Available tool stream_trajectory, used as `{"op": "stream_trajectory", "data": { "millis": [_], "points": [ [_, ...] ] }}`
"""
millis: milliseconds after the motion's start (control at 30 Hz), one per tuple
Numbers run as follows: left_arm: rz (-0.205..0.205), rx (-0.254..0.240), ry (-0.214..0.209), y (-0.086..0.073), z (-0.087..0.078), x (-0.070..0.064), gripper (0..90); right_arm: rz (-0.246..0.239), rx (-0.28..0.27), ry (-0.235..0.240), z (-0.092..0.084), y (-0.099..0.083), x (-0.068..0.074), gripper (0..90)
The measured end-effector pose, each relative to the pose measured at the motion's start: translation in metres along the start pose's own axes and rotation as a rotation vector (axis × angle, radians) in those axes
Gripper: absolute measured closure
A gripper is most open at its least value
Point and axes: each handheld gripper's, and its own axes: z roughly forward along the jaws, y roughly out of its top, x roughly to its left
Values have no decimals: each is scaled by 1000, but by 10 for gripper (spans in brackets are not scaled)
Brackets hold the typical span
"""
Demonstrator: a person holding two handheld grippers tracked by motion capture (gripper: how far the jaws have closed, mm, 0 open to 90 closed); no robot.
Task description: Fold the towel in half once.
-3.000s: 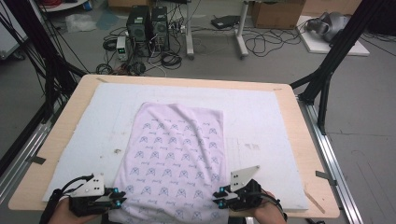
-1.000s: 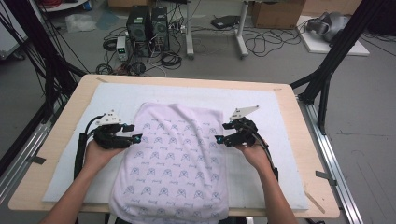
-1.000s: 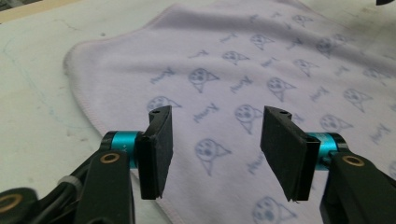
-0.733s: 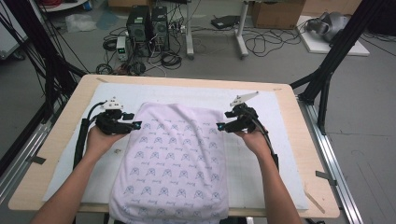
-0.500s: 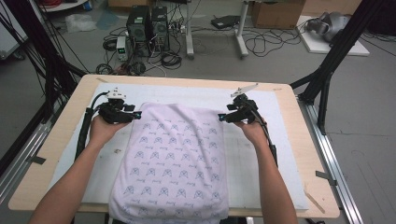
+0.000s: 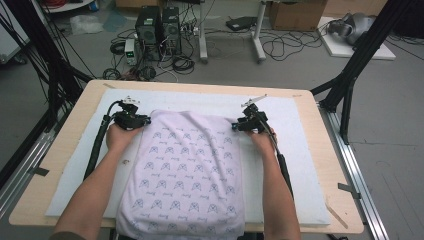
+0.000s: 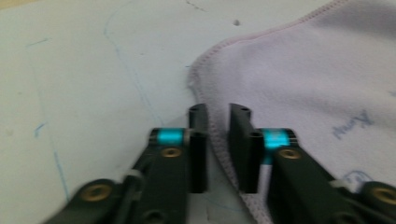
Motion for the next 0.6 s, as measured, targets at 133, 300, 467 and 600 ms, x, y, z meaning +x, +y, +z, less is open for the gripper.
{"op": "stream_trajectory", "data": {
  "millis": [133,300,467,600],
  "points": [
    [8,-15,-12,3,-5,-1,867,-22,15,62,-4,2,0,832],
    [40,-73,-44,11,-28,-2,868,-50,-25,64,-27,8,2,861],
    [67,-148,-82,19,-55,-8,869,-61,-86,40,-64,11,-2,867],
    [107,-190,-100,21,-75,-17,868,-46,-135,63,-88,10,-1,867]
  ]
}}
